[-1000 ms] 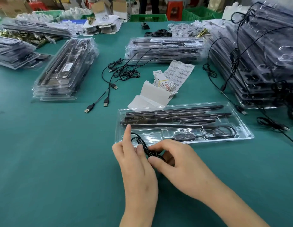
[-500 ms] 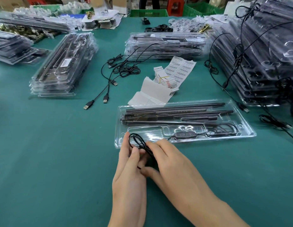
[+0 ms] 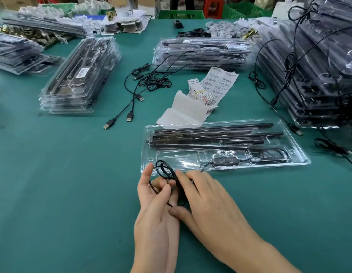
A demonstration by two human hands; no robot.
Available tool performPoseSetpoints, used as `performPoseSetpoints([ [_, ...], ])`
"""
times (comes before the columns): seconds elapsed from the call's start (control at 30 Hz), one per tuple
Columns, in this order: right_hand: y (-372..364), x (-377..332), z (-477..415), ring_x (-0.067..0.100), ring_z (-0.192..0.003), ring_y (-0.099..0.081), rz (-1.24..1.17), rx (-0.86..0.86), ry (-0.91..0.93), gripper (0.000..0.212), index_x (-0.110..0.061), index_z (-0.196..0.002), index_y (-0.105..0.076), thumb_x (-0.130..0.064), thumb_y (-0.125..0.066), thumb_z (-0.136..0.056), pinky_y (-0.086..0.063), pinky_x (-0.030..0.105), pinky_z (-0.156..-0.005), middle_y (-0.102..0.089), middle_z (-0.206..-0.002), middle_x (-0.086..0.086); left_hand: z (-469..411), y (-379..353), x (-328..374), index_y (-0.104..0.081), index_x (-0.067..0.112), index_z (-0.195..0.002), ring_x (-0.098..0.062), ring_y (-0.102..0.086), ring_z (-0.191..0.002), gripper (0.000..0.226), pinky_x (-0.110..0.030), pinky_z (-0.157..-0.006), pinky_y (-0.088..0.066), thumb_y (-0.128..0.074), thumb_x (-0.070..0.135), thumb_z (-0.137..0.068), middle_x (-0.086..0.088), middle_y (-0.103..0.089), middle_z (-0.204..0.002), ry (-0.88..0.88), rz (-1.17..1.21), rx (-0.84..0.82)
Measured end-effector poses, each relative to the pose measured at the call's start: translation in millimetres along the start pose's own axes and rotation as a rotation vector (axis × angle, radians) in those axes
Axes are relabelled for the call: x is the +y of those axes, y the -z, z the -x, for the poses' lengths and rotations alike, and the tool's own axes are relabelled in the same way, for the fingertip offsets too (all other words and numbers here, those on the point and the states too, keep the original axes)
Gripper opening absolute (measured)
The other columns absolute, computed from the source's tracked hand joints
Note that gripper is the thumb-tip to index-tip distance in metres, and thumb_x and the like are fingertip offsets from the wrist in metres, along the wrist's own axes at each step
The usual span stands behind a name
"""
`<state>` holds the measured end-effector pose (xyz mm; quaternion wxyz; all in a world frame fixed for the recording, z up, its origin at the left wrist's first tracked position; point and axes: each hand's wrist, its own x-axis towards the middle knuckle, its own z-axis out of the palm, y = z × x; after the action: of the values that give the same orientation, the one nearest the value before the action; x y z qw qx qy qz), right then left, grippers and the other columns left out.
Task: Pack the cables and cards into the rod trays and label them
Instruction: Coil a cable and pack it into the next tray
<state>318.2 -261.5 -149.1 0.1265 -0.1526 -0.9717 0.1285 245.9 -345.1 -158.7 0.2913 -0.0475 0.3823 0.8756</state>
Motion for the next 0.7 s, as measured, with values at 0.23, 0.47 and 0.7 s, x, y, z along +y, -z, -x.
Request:
performPoseSetpoints([
  [0.23,-9.4,3.2,0.1,0.02,-0.092,-0.059,0.076,0.027,0.039,0.056,-0.003,-0.139,-0.057,-0.041,-0.04,-0.101,-0.053,0.031,-0.071,-0.06,-0.109,0.002,-2.9,17.1,6.7,-0.057,0.016,-0.138,-0.014,-0.061,-0.102,0.07,-0.027,-0.092,-0.051,-0.053,-0.006,-0.072,-0.001,-0.062,-0.094,-0.013,-0.135,-0.176],
  [0.47,-4.3,5.9,5.2,0.014,-0.11,-0.048,-0.077,-0.038,0.009,0.074,-0.011,-0.153,-0.04,-0.064,-0.035,-0.101,-0.048,0.03,-0.092,-0.048,-0.123,-0.006,1.7,8.7,-2.8,-0.077,0.011,-0.116,-0.017,-0.068,-0.099,0.039,-0.034,-0.101,-0.054,-0.048,0.009,-0.09,-0.005,-0.061,-0.085,-0.076,-0.022,-0.03],
  [0.7,-10.3,4.2,2.3,0.019,-0.092,-0.056,-0.006,0.076,0.016,0.051,-0.012,-0.134,-0.06,-0.045,-0.047,-0.097,-0.052,0.032,-0.074,-0.057,-0.107,-0.002,4.0,11.9,7.8,-0.061,0.031,-0.126,-0.015,-0.071,-0.108,0.037,-0.026,-0.091,-0.055,-0.056,0.018,-0.091,-0.005,-0.078,-0.109,-0.211,-0.455,-0.135],
])
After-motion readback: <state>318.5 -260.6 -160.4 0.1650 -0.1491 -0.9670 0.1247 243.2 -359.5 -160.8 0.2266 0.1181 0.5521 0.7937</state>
